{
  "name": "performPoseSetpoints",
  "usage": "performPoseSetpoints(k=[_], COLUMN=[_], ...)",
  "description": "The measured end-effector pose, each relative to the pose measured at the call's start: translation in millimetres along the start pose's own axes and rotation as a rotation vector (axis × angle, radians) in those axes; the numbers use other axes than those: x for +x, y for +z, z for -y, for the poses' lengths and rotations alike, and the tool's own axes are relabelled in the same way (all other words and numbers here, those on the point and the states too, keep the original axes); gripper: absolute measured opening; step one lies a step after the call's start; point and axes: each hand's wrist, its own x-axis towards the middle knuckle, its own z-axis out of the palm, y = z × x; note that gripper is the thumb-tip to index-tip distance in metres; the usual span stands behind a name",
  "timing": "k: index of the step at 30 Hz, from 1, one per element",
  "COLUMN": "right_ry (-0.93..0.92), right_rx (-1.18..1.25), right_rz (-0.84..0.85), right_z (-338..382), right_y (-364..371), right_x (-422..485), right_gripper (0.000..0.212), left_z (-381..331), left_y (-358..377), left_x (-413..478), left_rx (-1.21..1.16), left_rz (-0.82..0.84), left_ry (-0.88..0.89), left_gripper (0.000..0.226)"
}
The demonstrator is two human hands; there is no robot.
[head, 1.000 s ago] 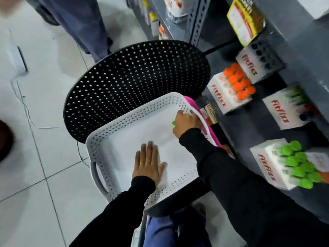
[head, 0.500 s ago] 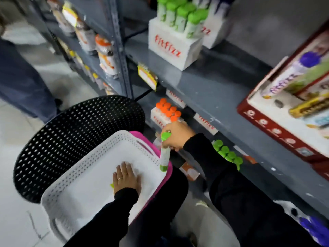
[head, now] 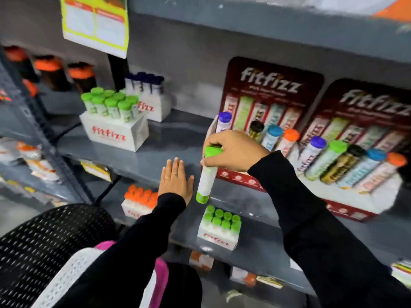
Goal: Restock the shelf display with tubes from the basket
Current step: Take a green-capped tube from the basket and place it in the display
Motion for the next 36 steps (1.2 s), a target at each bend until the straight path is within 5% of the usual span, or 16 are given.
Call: performPoseSetpoints(k=[10,36], right_ry=[0.011,0.059], right_rx=[-0.185,-0.143], right_rz=[0.112,-0.089], right_z=[-14,-50], right_y=[-26,-57], right_x=[-18,-5], right_gripper=[0.026,0.034], left_z=[-11,-16], left_y=[10,8], left_x=[2,1], left_rx=[0.128,0.174], left_rz=[0.086,0.134], left_ry=[-0.027,-0.051], left_gripper=[0.066,0.057])
